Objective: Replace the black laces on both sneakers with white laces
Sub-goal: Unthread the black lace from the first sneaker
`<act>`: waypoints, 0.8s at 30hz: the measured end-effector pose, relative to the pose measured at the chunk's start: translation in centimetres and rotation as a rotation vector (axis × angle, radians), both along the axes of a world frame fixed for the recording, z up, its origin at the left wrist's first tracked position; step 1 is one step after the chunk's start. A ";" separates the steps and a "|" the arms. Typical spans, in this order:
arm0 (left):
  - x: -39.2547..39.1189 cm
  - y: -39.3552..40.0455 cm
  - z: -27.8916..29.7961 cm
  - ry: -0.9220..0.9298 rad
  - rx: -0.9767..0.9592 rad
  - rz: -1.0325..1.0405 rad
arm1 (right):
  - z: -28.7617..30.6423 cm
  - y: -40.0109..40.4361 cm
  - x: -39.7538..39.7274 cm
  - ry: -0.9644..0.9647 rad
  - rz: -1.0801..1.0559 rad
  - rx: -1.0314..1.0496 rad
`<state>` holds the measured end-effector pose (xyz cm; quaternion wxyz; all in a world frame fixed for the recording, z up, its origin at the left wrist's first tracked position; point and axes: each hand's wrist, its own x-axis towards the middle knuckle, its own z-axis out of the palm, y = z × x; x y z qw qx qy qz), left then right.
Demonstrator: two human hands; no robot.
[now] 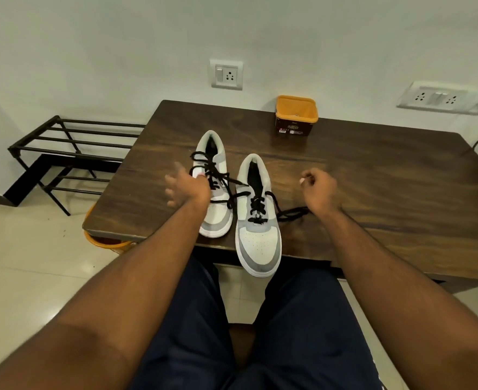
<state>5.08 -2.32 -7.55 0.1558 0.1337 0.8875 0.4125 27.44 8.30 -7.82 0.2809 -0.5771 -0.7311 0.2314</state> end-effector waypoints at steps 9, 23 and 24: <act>6.1 -0.8 0.7 0.525 -0.090 -0.832 | 0.4 -2.6 -3.2 -0.085 0.535 -0.026; 5.3 -0.7 0.9 0.542 -0.229 -0.874 | -1.1 -3.0 -3.2 0.076 0.379 -0.106; 5.7 -0.3 1.2 0.565 -0.277 -0.911 | -1.2 -3.0 -3.4 0.077 0.370 -0.117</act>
